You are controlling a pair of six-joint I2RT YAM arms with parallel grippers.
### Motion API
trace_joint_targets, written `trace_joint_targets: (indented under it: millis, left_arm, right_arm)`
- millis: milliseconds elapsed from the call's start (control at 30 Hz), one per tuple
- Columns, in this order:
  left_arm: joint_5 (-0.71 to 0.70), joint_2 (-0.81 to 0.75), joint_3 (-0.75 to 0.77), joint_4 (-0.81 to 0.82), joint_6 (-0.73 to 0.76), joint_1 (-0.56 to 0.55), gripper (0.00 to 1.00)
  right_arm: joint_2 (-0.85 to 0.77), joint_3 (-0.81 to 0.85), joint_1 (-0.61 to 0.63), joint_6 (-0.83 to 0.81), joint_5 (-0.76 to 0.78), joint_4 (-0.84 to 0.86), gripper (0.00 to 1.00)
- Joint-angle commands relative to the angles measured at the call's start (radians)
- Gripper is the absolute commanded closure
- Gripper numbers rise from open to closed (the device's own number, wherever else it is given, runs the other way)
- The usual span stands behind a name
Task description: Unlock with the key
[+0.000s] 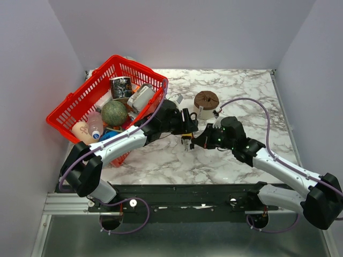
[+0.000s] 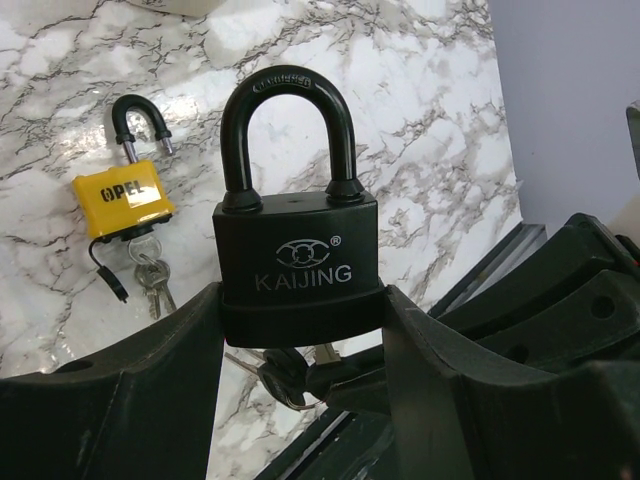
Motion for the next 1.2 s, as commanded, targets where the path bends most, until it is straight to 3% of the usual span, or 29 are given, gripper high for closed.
trace_joint_targets:
  millis: [0, 433, 1167]
  left_arm:
    - [-0.006, -0.046, -0.003, 0.054, -0.007, -0.003, 1.0]
    - [-0.003, -0.046, -0.015, 0.065, -0.016, -0.014, 1.0]
    - [0.04, -0.021, 0.009, 0.052, -0.003, -0.02, 1.0]
  right_arm:
    - [-0.021, -0.017, -0.006, 0.033, 0.112, 0.067, 0.99]
    - [0.014, -0.019, -0.006, 0.142, 0.138, 0.242, 0.99]
    - [-0.021, 0.03, -0.012, 0.044, 0.299, 0.226, 0.99]
